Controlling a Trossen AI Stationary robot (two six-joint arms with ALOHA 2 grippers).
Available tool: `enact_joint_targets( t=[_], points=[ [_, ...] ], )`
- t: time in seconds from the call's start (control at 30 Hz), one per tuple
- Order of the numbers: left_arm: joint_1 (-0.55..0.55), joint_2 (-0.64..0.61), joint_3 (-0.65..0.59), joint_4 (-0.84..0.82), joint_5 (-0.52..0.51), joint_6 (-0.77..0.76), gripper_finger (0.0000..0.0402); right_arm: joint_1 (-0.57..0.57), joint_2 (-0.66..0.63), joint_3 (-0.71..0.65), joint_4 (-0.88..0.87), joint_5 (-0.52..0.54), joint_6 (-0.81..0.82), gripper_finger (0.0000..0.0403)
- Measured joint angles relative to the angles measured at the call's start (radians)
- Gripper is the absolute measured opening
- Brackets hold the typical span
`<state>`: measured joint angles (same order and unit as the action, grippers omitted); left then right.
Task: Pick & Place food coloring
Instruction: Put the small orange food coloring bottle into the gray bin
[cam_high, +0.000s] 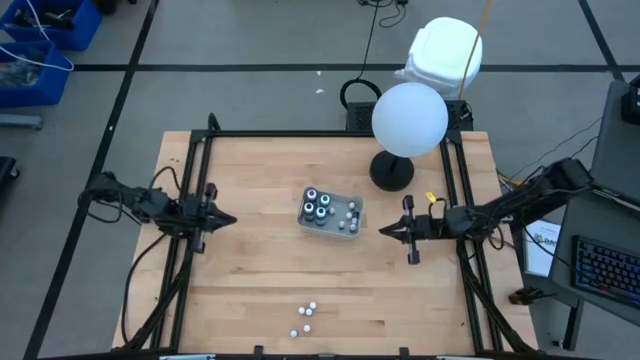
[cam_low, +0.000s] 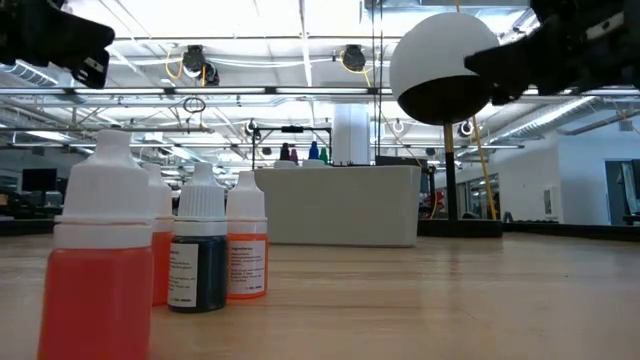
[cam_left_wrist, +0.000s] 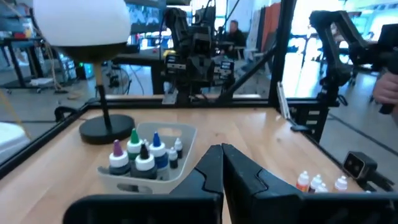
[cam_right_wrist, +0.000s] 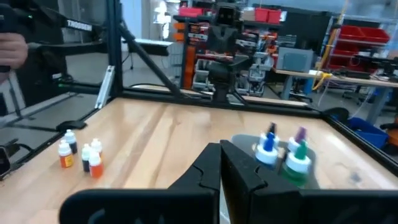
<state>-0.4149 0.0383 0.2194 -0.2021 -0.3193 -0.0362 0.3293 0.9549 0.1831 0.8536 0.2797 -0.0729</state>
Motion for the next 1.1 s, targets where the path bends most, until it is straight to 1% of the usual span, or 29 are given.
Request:
enact_joint_targets(
  t=[0.07,0.2,0.3,0.33,0.47,0.57,0.67,0.77,0.87,1.0,1.1],
  points=[
    [0.0,0.011,-0.043,0.077,0.006,0.009,0.0006,0.0,0.051,0.048,-0.01,-0.023,-0.007,0.0],
    [0.0,0.028,-0.136,0.211,0.007,0.015,0.0004,0.001,0.191,0.17,-0.06,-0.033,-0.019,0.0],
    [0.0,0.033,-0.2,0.331,0.007,0.04,0.0018,0.002,0.306,0.283,-0.103,-0.086,-0.018,0.0],
    [0.0,0.033,-0.21,0.346,0.005,0.049,0.0025,0.002,0.347,0.323,-0.111,-0.108,-0.018,0.0],
    [0.0,0.04,-0.209,0.343,0.004,0.069,0.0044,0.016,0.502,0.49,-0.165,-0.165,-0.02,0.0],
    [0.0,0.04,-0.209,0.337,0.004,0.061,0.0052,0.037,0.616,0.622,-0.258,-0.201,-0.044,0.0004],
    [0.0,0.04,-0.209,0.324,0.004,0.072,0.0055,0.065,0.724,0.758,-0.369,-0.206,-0.075,0.0017],
    [0.0,0.04,-0.209,0.325,0.003,0.134,0.0055,0.093,0.811,0.869,-0.431,-0.205,-0.081,0.0036],
    [0.0,0.04,-0.209,0.367,0.003,0.192,0.0055,0.126,0.877,0.923,-0.416,-0.203,-0.049,0.0061],
    [0.0,0.04,-0.209,0.388,0.003,0.188,0.0055,0.165,0.944,0.926,-0.336,-0.199,-0.044,0.01],
    [0.0,0.046,-0.209,0.383,0.003,0.185,0.0055,0.179,0.98,0.924,-0.311,-0.134,-0.044,0.0125]
  ],
)
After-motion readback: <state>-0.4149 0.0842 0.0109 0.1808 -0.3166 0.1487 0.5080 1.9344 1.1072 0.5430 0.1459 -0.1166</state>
